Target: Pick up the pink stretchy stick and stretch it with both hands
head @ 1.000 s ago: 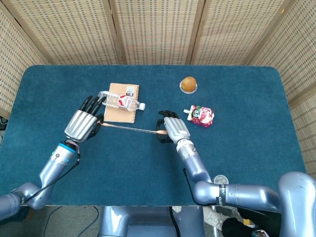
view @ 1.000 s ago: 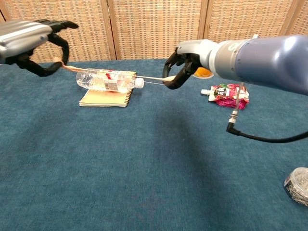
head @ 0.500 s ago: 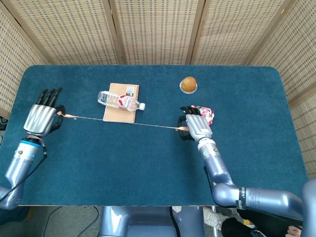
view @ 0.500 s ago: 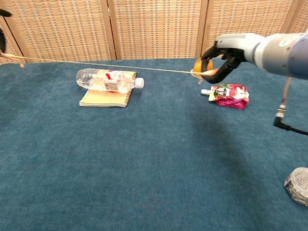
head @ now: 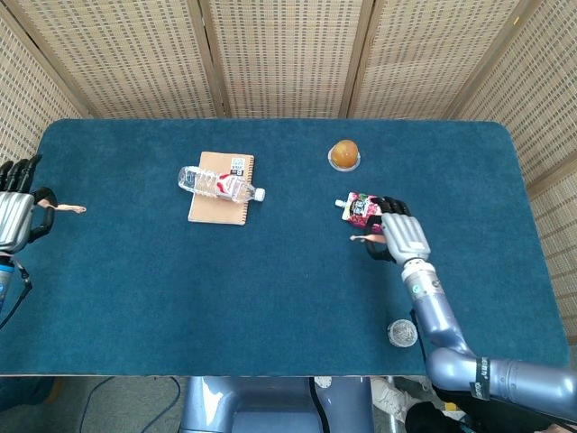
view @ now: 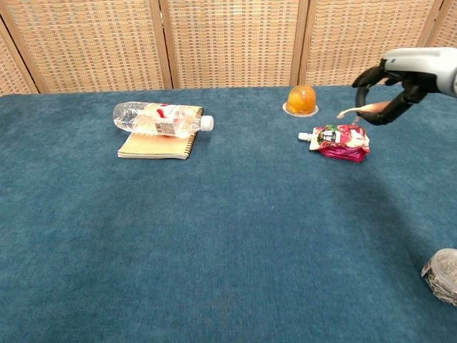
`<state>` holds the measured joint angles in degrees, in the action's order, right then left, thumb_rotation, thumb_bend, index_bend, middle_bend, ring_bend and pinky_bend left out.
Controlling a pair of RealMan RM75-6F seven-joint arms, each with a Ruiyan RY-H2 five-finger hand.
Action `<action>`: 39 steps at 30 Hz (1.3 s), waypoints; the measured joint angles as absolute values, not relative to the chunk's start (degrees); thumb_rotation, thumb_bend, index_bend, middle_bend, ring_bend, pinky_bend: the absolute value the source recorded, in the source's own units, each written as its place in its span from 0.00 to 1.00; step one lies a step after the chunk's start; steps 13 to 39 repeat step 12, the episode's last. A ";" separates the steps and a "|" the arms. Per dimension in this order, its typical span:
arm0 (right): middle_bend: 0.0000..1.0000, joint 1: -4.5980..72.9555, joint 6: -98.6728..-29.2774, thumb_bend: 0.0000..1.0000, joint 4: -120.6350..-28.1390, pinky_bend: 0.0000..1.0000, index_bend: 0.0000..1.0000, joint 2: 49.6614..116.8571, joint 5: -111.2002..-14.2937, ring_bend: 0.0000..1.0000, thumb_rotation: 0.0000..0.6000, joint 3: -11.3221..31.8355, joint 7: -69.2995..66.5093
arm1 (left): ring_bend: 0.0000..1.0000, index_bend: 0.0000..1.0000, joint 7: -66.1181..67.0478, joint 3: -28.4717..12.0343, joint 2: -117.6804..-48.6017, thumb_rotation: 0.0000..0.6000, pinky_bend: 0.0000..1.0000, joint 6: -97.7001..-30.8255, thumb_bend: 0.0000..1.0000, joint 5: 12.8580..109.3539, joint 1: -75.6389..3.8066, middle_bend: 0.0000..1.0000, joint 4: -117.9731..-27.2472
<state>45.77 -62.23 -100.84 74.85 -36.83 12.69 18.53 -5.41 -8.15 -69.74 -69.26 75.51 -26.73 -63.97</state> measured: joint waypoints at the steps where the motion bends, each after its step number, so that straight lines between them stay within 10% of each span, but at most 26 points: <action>1: 0.20 45.40 -62.29 0.61 -100.90 0.00 0.67 74.55 -37.09 0.00 1.00 12.55 18.25 | 0.00 0.73 -5.67 -8.16 -69.60 1.00 0.00 -69.31 0.55 75.44 -26.51 0.00 -63.72; 39: 0.20 41.06 -61.66 0.61 -101.75 0.00 0.67 71.61 -41.20 0.00 1.00 11.15 14.28 | 0.00 0.73 -7.98 -7.80 -68.29 1.00 0.00 -70.94 0.55 76.50 -24.21 0.00 -63.74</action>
